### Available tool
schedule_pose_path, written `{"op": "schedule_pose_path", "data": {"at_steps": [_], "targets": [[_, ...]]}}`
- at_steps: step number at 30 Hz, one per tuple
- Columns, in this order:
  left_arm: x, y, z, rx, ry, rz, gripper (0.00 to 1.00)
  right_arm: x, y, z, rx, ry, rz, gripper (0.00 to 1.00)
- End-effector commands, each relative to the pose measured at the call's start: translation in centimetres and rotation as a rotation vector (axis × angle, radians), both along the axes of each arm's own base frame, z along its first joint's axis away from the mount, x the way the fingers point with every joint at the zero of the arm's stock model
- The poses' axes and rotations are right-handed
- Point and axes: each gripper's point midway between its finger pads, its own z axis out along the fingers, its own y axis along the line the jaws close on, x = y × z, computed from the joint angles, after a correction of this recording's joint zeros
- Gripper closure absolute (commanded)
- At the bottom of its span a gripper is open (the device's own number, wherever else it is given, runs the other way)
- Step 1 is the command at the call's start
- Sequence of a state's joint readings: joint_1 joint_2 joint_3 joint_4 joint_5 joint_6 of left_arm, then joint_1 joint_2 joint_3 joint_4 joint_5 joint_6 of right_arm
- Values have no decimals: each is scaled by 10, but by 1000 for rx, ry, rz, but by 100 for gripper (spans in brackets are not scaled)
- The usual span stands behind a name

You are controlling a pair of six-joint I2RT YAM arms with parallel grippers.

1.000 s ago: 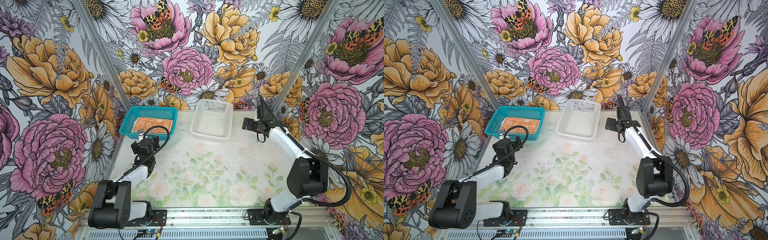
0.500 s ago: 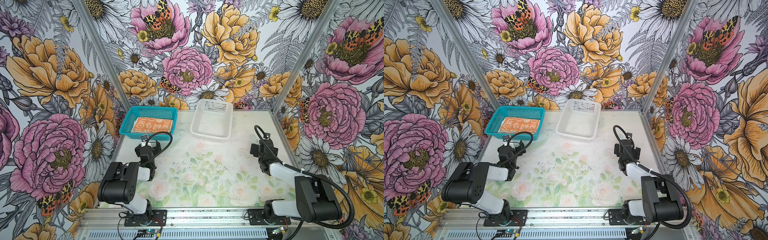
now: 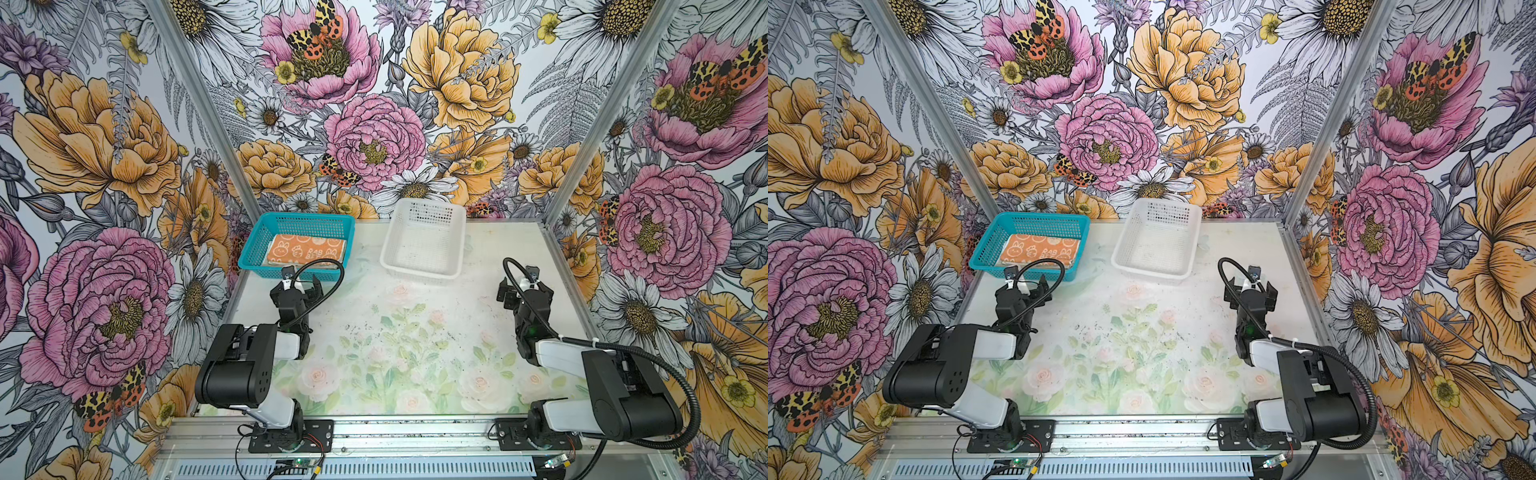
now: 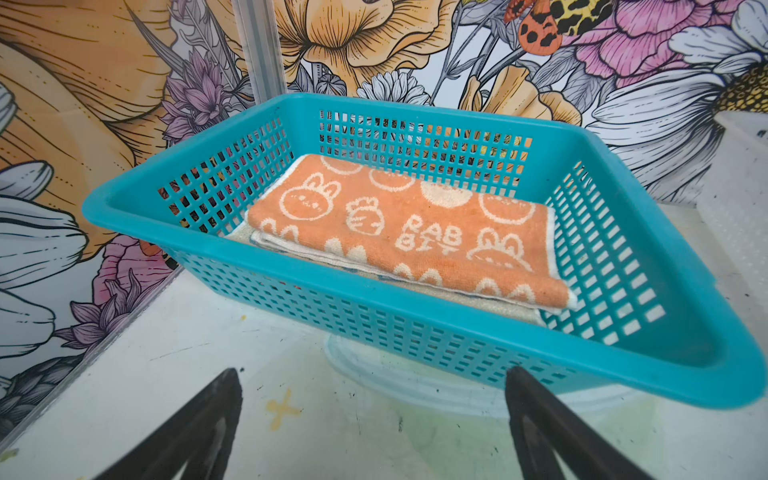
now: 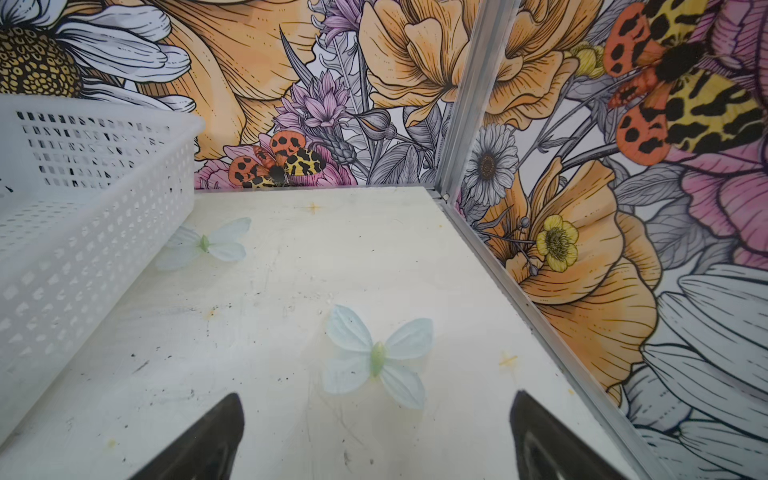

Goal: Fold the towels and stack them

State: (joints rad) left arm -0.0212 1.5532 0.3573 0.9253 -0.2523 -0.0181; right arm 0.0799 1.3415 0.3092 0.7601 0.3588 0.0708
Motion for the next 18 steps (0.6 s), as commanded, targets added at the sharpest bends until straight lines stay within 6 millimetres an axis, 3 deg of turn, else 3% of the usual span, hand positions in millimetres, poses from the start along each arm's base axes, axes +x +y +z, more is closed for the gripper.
{"op": "schedule_pose_path", "data": {"at_steps": [1,4,7,9,14,18], "targets": [[5,1,12,4,-44,-13,1,3,1,17,25,-62,15,1],[5,1,12,2,-43,-15,1,4,2,19,4,-129,30,0],[5,1,13,0,-45,-16,1,4,-1,2,-5,-177,17,1],[4,2,12,-3,-46,-17,1,3,1,-4,9,-131,16,0],[5,-1,13,3,-47,-23,1,25,-11,-10,43,-53,-12,1],[4,-6,13,29,-43,-21,1,25,-8,-10,38,-41,-6,1]]}}
